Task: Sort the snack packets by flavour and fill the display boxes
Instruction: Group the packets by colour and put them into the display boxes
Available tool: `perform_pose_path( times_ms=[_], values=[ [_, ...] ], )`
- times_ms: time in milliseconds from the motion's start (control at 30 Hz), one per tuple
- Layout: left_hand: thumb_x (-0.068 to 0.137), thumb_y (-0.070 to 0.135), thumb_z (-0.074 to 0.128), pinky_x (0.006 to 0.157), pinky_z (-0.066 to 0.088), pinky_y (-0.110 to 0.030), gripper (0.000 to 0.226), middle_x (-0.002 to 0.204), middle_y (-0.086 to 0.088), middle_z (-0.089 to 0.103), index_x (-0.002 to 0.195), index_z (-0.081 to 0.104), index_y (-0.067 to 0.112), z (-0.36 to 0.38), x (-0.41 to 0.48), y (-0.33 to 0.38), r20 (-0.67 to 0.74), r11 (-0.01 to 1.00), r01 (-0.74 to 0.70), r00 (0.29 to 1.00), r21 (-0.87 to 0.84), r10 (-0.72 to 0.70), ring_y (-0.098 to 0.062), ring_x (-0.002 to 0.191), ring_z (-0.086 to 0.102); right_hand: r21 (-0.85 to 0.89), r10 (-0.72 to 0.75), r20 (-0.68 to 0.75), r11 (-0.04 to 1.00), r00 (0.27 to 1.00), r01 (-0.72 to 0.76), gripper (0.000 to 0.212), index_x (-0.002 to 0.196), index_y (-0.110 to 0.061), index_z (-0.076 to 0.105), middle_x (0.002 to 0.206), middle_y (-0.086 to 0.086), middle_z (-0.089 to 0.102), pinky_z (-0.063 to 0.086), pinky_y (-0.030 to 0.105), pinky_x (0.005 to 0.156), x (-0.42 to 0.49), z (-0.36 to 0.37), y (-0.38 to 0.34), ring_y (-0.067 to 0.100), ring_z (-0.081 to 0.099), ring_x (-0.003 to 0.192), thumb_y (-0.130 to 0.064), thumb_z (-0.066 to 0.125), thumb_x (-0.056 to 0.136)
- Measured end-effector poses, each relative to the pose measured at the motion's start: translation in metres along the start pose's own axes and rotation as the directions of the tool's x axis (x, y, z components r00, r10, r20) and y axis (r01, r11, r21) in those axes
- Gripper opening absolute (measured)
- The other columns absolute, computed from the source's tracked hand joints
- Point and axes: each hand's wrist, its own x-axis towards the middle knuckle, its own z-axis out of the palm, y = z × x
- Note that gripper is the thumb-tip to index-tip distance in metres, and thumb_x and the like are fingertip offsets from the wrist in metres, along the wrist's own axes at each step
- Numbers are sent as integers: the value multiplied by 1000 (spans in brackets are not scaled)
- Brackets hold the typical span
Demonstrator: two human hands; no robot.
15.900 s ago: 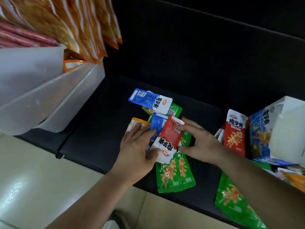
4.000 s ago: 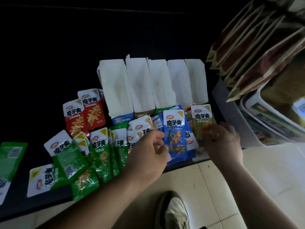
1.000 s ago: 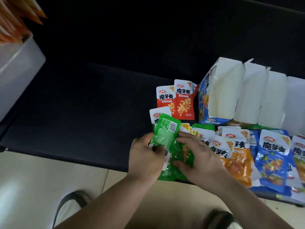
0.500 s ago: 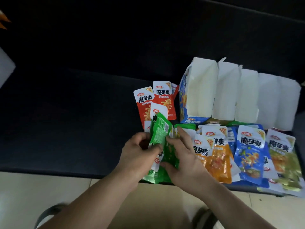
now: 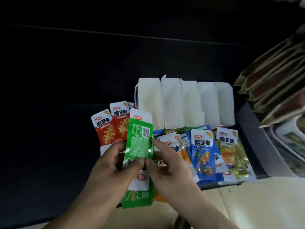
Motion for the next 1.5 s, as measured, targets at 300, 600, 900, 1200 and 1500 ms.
perform_pose_path(
  times_ms=[300,600,900,1200,1500],
  values=[
    [87,34,80,77,52,-28,29,96,21,77,111,69,45,75,36,50,83,990,-47,996,136,36,5,84,71,84,53,-183,996,982,-38,33,135,-24,64,101,-9,78,62,29,84,6,-68,1,3,74,91,-22,63,102],
    [89,28,80,70,50,-21,21,95,13,78,109,76,35,132,66,62,58,990,-2,998,138,-6,-3,90,73,189,113,-243,980,964,-67,36,135,-23,65,123,-1,71,60,36,95,30,-119,16,8,72,103,-22,68,100],
    [90,19,81,64,57,-23,38,106,8,68,122,62,27,158,94,86,50,993,21,998,114,-27,-14,93,69,274,165,-204,956,965,-105,34,136,-20,66,112,0,75,59,19,76,67,-139,16,11,74,98,-20,66,102],
    [91,13,80,72,63,-24,52,118,5,66,138,59,20,137,92,60,5,999,-33,999,-6,33,-14,100,71,7,39,-345,999,938,-39,23,122,-22,73,106,-1,75,55,19,68,57,-130,29,8,69,83,-28,66,100],
    [98,13,68,86,63,-40,35,107,16,72,129,65,30,45,52,26,8,936,-139,989,323,144,-6,90,73,-562,-422,-211,790,882,244,20,105,-28,76,101,-10,70,59,38,63,14,-74,23,16,70,85,-36,63,92]
  ],
)
